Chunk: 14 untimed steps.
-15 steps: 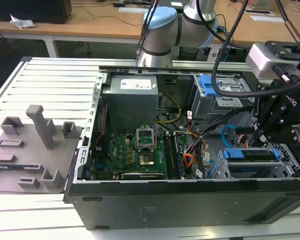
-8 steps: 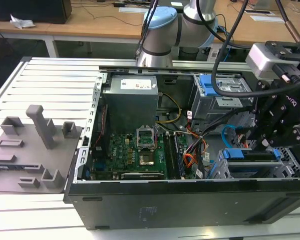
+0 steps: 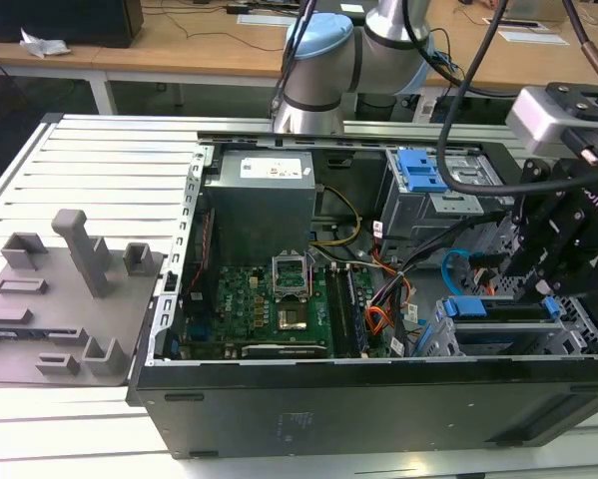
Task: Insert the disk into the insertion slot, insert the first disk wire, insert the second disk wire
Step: 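Insert the first disk wire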
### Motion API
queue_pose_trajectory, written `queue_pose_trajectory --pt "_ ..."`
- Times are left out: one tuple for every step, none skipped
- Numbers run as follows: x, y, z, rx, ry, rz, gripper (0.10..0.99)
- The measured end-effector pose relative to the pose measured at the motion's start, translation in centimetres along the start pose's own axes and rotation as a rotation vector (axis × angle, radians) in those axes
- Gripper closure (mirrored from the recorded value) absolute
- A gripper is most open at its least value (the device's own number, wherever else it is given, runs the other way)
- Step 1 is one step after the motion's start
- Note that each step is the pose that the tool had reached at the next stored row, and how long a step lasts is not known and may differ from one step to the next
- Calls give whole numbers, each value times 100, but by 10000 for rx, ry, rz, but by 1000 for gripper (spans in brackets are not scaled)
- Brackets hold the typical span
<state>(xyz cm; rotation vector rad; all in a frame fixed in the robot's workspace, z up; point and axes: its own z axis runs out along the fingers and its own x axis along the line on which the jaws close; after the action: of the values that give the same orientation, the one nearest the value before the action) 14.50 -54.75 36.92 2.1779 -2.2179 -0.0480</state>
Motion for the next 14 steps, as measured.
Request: queue_pose_trajectory --pt "-1 -30 -1 -2 0 0 725" --pt "-2 -68 -3 -4 0 -2 725" --pt "-3 -80 -4 -5 0 -1 725" --pt "-3 -81 -4 -5 0 0 725" --pt "-3 -81 -4 -5 -1 -1 725" --pt "-3 -81 -4 -4 0 0 725" --pt "-2 -81 -8 -5 3 0 725" --pt "-2 -81 -18 -4 4 0 725" --pt "-2 -80 -35 -5 4 0 725" --pt "-3 -79 -53 -4 3 0 725" --pt "-2 -79 -62 -4 5 0 725" --pt "-6 -79 -62 -5 1 0 725" --pt "-17 -78 -63 -4 4 -1 725" --pt "-30 -78 -63 -4 4 0 725"
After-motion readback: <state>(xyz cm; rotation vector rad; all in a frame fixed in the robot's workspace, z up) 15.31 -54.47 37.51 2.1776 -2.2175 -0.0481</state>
